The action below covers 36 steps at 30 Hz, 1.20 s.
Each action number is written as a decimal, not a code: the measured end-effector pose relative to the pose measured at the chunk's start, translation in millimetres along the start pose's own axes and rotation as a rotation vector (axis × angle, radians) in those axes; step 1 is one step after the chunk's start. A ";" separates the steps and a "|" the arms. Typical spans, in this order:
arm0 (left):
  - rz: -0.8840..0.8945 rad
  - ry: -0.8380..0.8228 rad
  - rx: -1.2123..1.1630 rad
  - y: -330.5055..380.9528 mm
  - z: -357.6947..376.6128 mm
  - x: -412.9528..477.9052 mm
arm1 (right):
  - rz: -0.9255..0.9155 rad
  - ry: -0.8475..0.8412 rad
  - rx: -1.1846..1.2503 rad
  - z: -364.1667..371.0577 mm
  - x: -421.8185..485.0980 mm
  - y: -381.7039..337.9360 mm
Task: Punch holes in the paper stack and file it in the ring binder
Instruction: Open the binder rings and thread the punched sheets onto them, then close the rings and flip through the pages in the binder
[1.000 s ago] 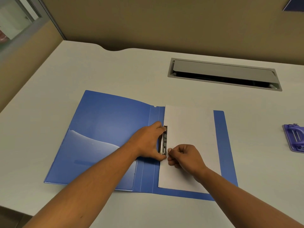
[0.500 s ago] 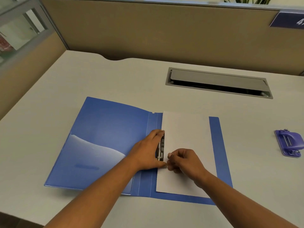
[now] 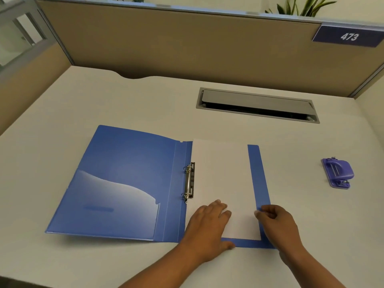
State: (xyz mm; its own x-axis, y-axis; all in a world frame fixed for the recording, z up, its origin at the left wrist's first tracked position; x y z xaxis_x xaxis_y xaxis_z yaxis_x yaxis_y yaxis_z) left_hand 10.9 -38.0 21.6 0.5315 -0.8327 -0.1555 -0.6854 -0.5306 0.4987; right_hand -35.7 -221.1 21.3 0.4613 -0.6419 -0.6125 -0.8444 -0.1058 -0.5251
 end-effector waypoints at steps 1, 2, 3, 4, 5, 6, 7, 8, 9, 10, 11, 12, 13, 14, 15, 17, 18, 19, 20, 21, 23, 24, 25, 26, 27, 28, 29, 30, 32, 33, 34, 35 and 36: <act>-0.013 -0.013 0.008 1.1 1.4 1.4 | 0.012 -0.023 -0.001 1.7 -1.8 1.3; -0.025 -0.018 0.017 1.9 1.3 2.4 | 0.022 -0.048 0.003 4.2 -2.6 1.8; -0.034 -0.017 0.025 3.3 0.4 3.0 | 0.038 -0.076 0.014 6.0 -2.8 2.9; -0.040 -0.009 0.035 3.8 -1.0 3.6 | 0.054 -0.102 0.036 6.7 -3.1 2.8; -0.042 0.004 0.048 4.2 -3.2 4.1 | 0.076 -0.133 0.073 7.0 -4.1 2.4; -0.040 0.019 0.058 4.6 -5.4 4.8 | 0.103 -0.169 0.125 6.9 -5.6 1.7; -0.035 0.038 0.061 5.5 -7.8 5.4 | 0.129 -0.207 0.182 7.0 -7.9 0.7; -0.032 0.057 0.054 6.5 -10.3 5.8 | 0.146 -0.235 0.227 6.4 -11.4 -1.1; -0.035 0.073 0.036 7.7 -12.6 6.1 | 0.148 -0.258 0.251 5.9 -15.4 -3.6; -0.048 0.089 0.004 8.8 -15.2 6.4 | 0.137 -0.275 0.253 5.9 -18.6 -6.0; -0.072 0.106 -0.047 9.2 -17.6 6.7 | 0.116 -0.280 0.244 6.2 -20.0 -7.9; -0.108 0.131 -0.117 9.0 -20.0 6.9 | 0.096 -0.276 0.230 6.3 -20.8 -9.6; -0.148 0.163 -0.203 8.9 -23.0 6.9 | 0.080 -0.276 0.219 7.0 -21.9 -11.3; -0.192 0.194 -0.298 7.9 -25.6 7.3 | 0.063 -0.289 0.218 8.4 -23.3 -14.0; -0.241 0.227 -0.404 6.6 -28.3 7.7 | 0.040 -0.319 0.225 10.8 -26.0 -17.9; -0.342 0.299 -0.607 2.2 -35.1 8.6 | -0.019 -0.410 0.221 19.3 -33.8 -26.6; -0.377 0.339 -0.666 -0.4 -41.8 8.5 | -0.044 -0.467 0.203 24.9 -38.0 -29.8; -0.393 0.373 -0.685 -4.1 -49.9 8.0 | -0.062 -0.518 0.176 30.3 -42.9 -32.4; -0.394 0.396 -0.672 -8.9 -59.3 6.7 | -0.084 -0.556 0.135 34.6 -47.8 -35.2; -0.393 0.411 -0.644 -15.0 -68.1 3.4 | -0.115 -0.584 0.087 38.2 -53.5 -38.7; -0.408 0.454 -0.588 -33.6 -83.2 -8.4 | -0.183 -0.583 0.003 39.8 -64.0 -45.5; -0.426 0.492 -0.572 -44.8 -89.8 -17.2 | -0.212 -0.544 -0.024 37.7 -66.1 -47.0; -0.451 0.532 -0.552 -57.0 -95.7 -27.9 | -0.233 -0.484 -0.053 34.5 -66.0 -46.5; -0.480 0.564 -0.526 -68.9 -100.4 -39.5 | -0.241 -0.417 -0.087 30.8 -64.0 -43.2; -0.514 0.592 -0.496 -80.7 -103.7 -51.8 | -0.239 -0.353 -0.124 27.4 -61.2 -37.3; -0.549 0.617 -0.463 -92.6 -106.1 -64.3 | -0.237 -0.295 -0.160 24.0 -59.5 -30.7; -0.586 0.636 -0.420 -103.9 -107.3 -76.4 | -0.230 -0.241 -0.188 20.2 -57.6 -23.8; -0.625 0.645 -0.361 -113.9 -108.0 -88.0 | -0.215 -0.194 -0.210 16.3 -56.4 -17.3; -0.688 0.626 -0.229 -128.8 -107.4 -106.1 | -0.159 -0.113 -0.257 8.7 -53.1 -5.0; -0.713 0.610 -0.174 -134.1 -106.0 -112.5 | -0.123 -0.078 -0.286 4.7 -50.8 0.4; -0.736 0.592 -0.133 -138.8 -103.6 -118.0 | -0.082 -0.050 -0.315 1.8 -48.1 6.5; -0.756 0.571 -0.098 -142.9 -101.4 -121.6 | -0.044 -0.032 -0.332 -0.5 -45.3 11.0; -0.777 0.546 -0.070 -145.9 -98.4 -125.0 | -0.014 -0.023 -0.334 -1.0 -43.1 15.2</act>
State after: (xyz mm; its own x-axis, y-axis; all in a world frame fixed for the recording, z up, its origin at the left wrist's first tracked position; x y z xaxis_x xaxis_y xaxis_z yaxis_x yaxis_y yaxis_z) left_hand 93.4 159.0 52.2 0.9972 -0.0522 -0.0542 -0.0202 -0.8790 0.4763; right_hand -68.6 -195.8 40.3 0.4761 -0.6218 -0.6219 -0.8789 -0.3597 -0.3132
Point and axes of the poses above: each hand's wrist, its own x-axis towards the middle knuckle, its own z-axis out of the palm, y = z × x, the point moved 7 cm from there along x, towards the middle knuckle, and after that the axes turned 14 degrees about z, right-handed, at the moved point
